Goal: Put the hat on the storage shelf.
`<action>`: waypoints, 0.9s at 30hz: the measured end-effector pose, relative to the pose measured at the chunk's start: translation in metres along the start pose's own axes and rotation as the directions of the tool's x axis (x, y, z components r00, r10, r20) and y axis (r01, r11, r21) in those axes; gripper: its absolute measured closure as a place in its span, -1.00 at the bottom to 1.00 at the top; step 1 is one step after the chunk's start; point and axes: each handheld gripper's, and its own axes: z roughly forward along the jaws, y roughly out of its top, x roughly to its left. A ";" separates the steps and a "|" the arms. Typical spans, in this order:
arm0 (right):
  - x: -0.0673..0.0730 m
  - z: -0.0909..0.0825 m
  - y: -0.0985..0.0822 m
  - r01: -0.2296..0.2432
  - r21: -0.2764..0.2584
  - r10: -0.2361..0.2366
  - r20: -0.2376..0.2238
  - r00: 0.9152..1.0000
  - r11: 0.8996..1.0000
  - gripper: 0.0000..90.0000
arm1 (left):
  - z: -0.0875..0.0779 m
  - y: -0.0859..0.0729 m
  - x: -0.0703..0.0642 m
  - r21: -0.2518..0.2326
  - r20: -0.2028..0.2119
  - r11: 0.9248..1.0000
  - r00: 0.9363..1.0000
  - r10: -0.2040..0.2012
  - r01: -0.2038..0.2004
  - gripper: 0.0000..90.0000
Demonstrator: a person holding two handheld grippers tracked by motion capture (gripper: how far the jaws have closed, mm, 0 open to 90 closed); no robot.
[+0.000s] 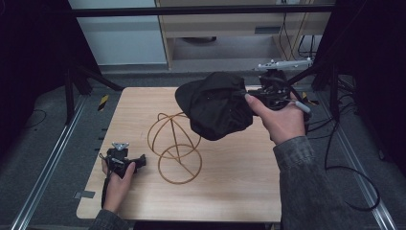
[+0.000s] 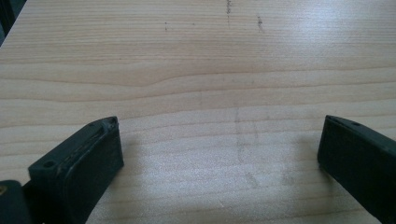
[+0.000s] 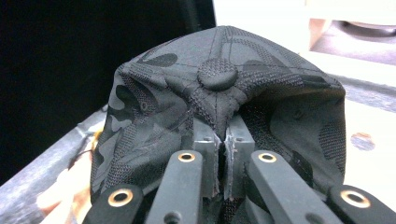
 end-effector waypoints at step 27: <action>0.042 0.028 0.003 0.053 0.034 -0.048 -0.130 0.990 0.998 0.91 | 0.000 0.000 -0.001 -0.003 0.005 1.000 1.000 -0.001 0.001 -1.00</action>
